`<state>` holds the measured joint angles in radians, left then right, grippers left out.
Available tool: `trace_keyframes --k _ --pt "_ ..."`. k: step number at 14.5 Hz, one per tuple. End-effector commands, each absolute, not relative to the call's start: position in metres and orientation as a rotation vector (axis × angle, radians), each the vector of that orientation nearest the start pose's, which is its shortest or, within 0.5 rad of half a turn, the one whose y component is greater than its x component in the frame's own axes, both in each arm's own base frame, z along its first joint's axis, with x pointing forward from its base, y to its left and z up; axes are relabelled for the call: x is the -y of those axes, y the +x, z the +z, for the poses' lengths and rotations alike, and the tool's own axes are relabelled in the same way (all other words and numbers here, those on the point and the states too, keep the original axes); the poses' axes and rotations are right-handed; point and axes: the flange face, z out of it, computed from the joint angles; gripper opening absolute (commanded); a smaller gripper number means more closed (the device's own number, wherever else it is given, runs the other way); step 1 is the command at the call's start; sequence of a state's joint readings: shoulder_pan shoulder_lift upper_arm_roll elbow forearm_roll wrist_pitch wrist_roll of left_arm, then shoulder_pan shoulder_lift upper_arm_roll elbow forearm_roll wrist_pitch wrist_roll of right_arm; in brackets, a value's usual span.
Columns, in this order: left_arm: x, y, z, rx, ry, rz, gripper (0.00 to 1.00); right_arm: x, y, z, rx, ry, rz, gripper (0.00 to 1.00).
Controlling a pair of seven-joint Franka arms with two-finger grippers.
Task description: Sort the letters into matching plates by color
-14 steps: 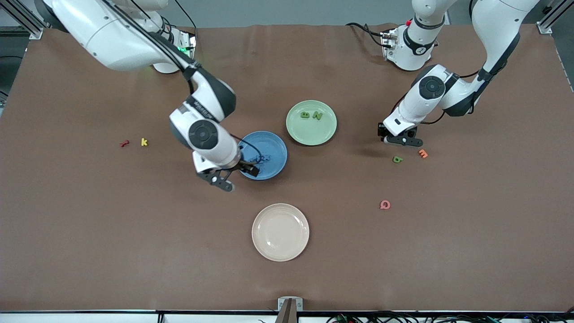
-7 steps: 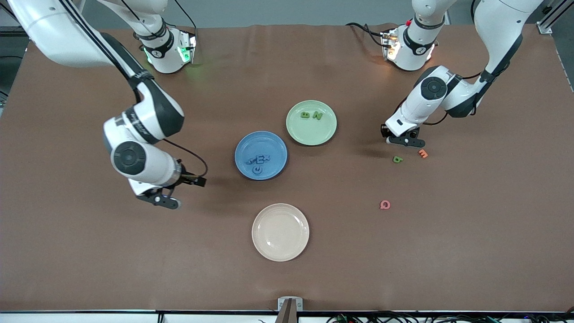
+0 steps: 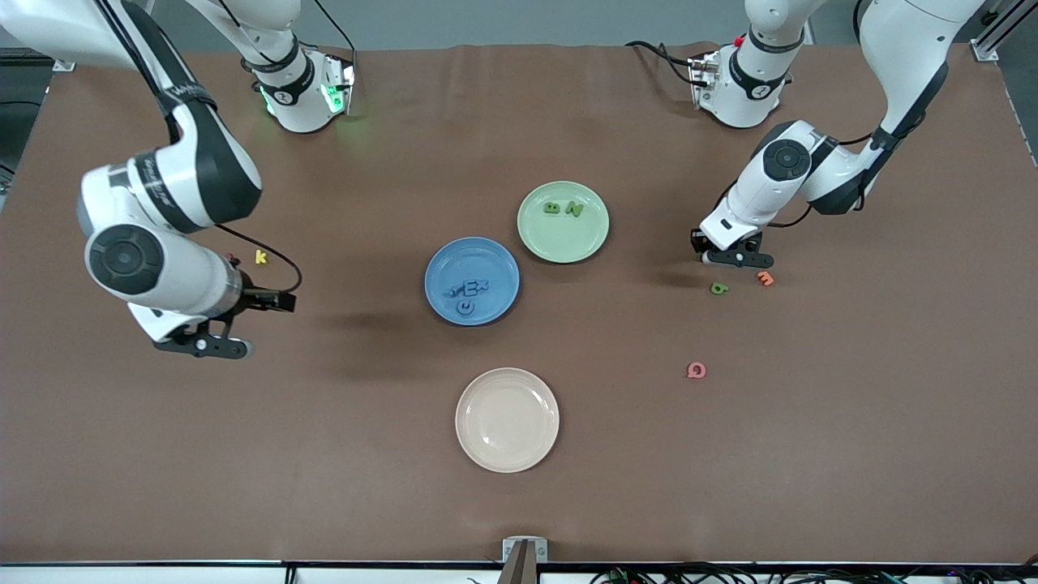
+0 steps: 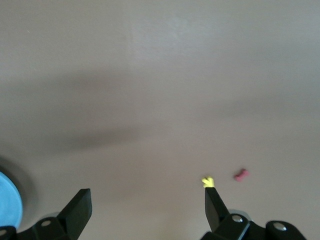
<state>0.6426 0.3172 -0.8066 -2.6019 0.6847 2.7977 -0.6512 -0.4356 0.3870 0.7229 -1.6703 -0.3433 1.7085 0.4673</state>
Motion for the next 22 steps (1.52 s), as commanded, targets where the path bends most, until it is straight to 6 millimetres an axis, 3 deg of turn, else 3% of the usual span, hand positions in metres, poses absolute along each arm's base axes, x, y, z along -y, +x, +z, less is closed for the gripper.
trace_keyframes --k 1,3,6,9,11,13,17,21,22 --pt "0.132 0.424 0.2 -0.183 -3.119 -0.132 0.23 -0.085 0.598 0.438 -0.099 -3.261 0.385 1.0" --pt "0.146 0.432 0.215 -0.143 -3.1 -0.13 0.23 -0.072 0.595 0.465 -0.135 -3.232 0.418 1.0" --pt "0.176 0.441 0.24 -0.077 -3.085 -0.073 0.23 -0.068 0.59 0.482 -0.115 -3.237 0.446 1.0" --pt "0.222 0.449 0.274 0.037 -3.106 0.003 0.23 -0.056 0.59 0.491 -0.126 -3.208 0.437 1.0" --pt "0.258 0.448 0.292 0.113 -3.148 0.059 0.23 -0.06 0.581 0.521 -0.064 -3.215 0.35 1.0" --pt "0.299 0.443 0.307 0.156 -3.193 0.106 0.23 -0.039 0.583 0.521 -0.083 -3.18 0.36 1.0" --pt "0.353 0.428 0.307 0.224 -3.238 0.172 0.23 0.001 0.585 0.517 -0.024 -3.113 0.377 1.0" --pt "0.389 0.418 0.28 0.257 -3.197 0.194 0.23 -0.007 0.588 0.505 -0.019 -3.159 0.438 1.0" --pt "0.395 0.418 0.272 0.266 -3.179 0.182 0.23 -0.003 0.589 0.51 -0.025 -3.14 0.439 1.0"
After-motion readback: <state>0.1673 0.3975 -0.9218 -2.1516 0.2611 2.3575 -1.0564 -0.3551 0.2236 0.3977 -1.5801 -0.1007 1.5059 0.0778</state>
